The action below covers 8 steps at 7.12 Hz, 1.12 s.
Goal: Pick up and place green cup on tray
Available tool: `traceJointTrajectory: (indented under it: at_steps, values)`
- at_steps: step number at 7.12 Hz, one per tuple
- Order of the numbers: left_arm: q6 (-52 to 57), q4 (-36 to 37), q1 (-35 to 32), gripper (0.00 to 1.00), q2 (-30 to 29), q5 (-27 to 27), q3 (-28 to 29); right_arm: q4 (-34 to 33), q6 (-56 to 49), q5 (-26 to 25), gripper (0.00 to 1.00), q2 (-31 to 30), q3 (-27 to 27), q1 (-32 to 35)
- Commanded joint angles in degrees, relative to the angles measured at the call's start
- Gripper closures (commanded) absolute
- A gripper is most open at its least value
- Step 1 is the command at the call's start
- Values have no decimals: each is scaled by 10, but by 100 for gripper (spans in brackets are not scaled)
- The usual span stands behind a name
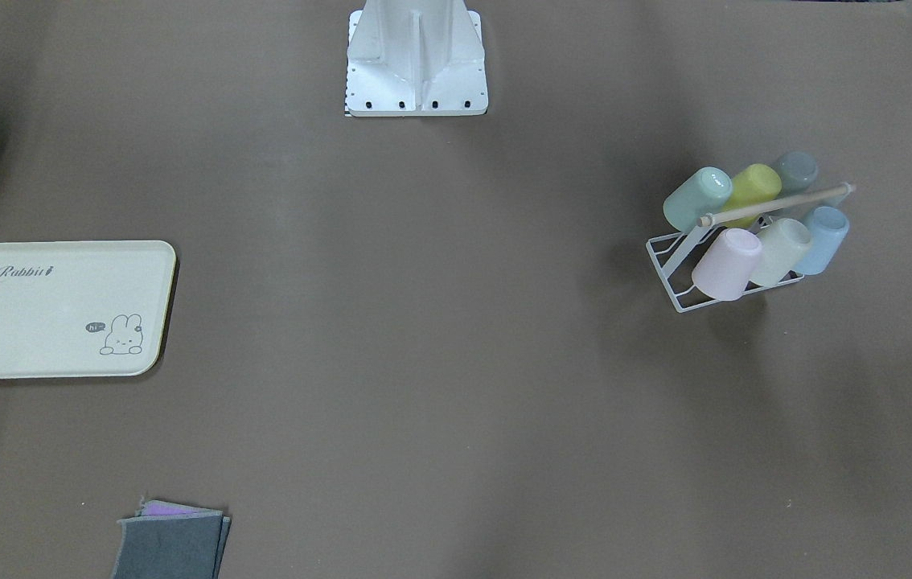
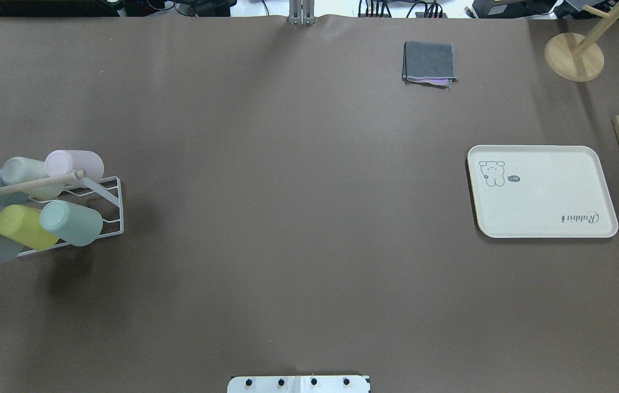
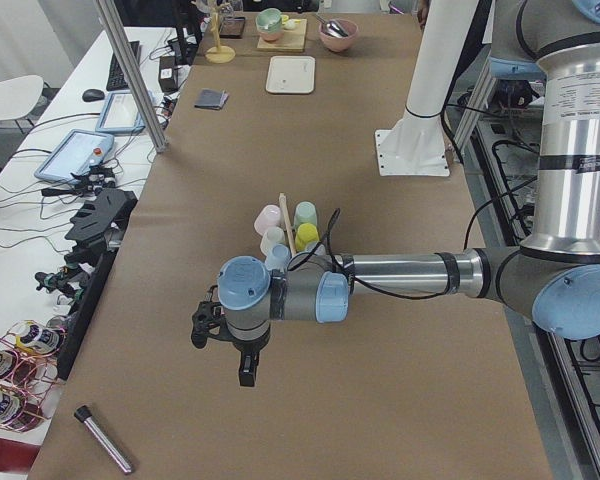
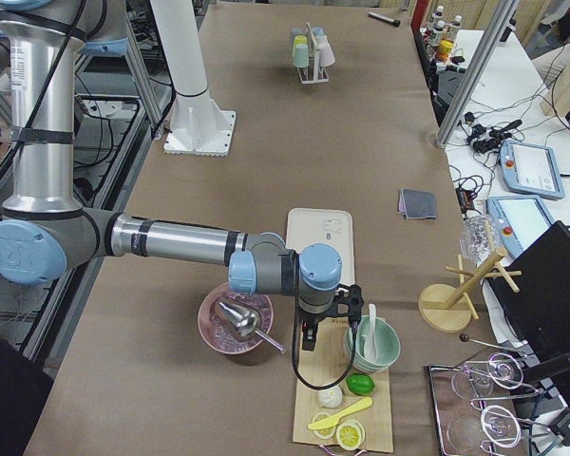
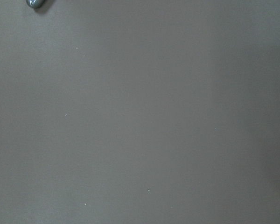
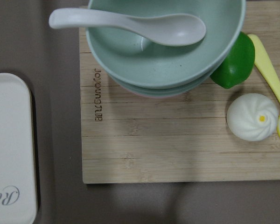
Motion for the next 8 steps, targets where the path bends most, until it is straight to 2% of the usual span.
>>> traceJointTrajectory:
  at_steps: [1, 8]
  values:
    - [1, 1, 0, 2, 2, -1, 0, 1, 0, 0, 0, -1, 0, 0]
    - [1, 1, 0, 2, 0, 0, 5, 6, 0, 8, 0, 6, 3, -1]
